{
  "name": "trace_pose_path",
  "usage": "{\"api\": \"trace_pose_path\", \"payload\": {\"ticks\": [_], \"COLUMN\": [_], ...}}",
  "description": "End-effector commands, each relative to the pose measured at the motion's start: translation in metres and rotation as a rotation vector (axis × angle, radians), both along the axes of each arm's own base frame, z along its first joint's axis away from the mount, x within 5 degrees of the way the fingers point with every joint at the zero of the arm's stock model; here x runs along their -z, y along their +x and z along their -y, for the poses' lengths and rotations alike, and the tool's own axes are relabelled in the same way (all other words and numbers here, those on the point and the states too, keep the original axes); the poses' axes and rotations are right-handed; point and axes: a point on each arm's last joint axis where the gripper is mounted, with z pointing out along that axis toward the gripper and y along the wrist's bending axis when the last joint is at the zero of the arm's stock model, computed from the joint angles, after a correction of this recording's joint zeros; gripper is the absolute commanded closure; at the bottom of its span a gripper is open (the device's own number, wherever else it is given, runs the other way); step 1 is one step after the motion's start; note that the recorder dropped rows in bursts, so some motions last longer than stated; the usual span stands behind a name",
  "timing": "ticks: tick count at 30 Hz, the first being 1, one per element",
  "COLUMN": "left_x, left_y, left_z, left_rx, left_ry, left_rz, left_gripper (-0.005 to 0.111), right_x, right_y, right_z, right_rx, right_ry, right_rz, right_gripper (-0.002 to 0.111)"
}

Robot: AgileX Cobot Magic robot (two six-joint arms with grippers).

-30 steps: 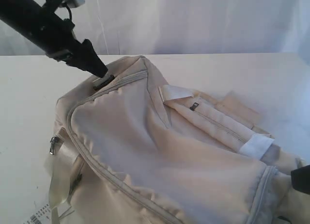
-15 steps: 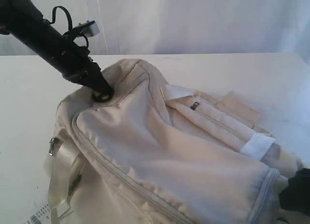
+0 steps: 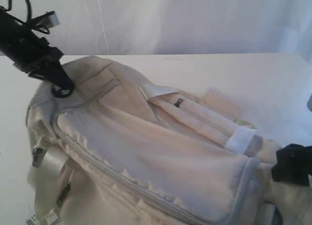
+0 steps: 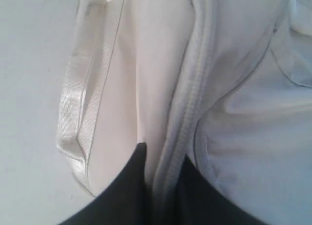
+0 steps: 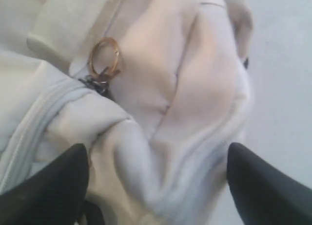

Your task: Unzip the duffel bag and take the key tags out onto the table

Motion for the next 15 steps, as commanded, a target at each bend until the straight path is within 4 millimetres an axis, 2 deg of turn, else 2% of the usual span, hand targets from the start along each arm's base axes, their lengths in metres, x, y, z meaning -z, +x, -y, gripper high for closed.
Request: {"api": "trace_pose_path", "payload": {"ticks": [1, 6, 12, 15], "left_x": [-0.011, 0.008, 0.033, 0.033], "left_y": [-0.023, -0.053, -0.081, -0.085], "left_z": [-0.052, -0.08, -0.083, -0.079], "left_rx": [-0.155, -0.321, -0.427, -0.434], "left_ry": [-0.027, -0.063, -0.054, -0.091], "left_rz": [0.031, 0.036, 0.029, 0.033], "left_gripper": [0.107, 0.107, 0.107, 0.107], "right_x": [-0.019, -0.041, -0.051, -0.05], "right_y": [0.011, 0.022, 0.05, 0.07], "right_z": [0.001, 0.0, -0.008, -0.011], "right_rx": [0.005, -0.034, -0.115, -0.15], "right_ry": [0.012, 0.008, 0.105, 0.162], "right_rz": [0.086, 0.187, 0.222, 0.231], "right_gripper": [0.035, 0.035, 0.035, 0.035]}}
